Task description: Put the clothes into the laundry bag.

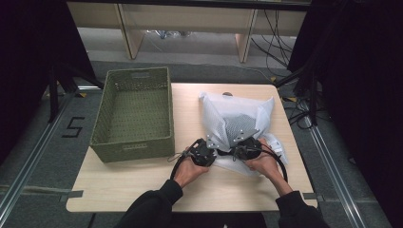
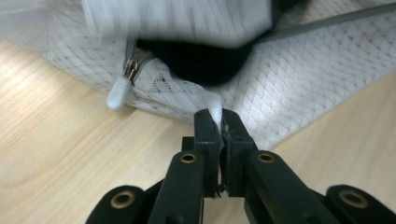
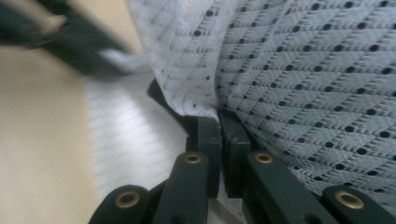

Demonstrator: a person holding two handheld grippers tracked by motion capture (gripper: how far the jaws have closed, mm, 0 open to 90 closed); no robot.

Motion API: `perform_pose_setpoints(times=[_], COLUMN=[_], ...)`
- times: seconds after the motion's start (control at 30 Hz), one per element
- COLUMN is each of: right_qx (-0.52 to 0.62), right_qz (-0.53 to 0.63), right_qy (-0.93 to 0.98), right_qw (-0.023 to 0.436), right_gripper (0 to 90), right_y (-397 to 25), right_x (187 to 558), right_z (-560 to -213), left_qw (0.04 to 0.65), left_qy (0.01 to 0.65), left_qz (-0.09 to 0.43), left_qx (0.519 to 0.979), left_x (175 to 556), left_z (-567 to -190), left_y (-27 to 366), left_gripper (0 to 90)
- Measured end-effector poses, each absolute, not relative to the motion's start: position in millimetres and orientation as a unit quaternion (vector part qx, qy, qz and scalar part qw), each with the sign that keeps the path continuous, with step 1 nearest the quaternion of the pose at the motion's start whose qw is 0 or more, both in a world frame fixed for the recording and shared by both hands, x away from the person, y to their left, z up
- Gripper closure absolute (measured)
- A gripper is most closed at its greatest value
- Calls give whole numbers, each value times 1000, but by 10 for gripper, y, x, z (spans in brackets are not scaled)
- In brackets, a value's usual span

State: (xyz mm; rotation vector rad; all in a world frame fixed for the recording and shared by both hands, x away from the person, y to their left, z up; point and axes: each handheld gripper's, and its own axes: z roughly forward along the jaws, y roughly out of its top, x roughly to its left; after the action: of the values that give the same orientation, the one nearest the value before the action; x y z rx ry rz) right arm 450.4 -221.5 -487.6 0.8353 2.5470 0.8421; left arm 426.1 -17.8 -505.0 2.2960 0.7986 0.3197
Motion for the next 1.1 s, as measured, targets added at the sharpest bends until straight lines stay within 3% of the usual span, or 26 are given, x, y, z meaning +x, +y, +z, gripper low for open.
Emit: perform_pose_setpoints(times=[0.2,0.63,0.97,1.1], right_qx=[310,345,276,253], right_qz=[289,284,300,308], right_qy=[880,868,888,890], right_qw=[214,215,212,222], right_gripper=[893,893,893,893], right_y=[-2340,-2478,-2418,-2400], right_x=[4731,4851,4502,4301], right_z=[-4852,-4840,-4541,-4435], left_qw=[337,351,342,352], left_qy=[293,309,309,318], left_qz=[136,126,119,131], left_qx=[884,875,879,870], left_x=[4107,3876,3875,3881], left_z=[-5057,-4975,-4975,-4947], left_y=[-62,253,321,354], left_gripper=[865,868,849,774])
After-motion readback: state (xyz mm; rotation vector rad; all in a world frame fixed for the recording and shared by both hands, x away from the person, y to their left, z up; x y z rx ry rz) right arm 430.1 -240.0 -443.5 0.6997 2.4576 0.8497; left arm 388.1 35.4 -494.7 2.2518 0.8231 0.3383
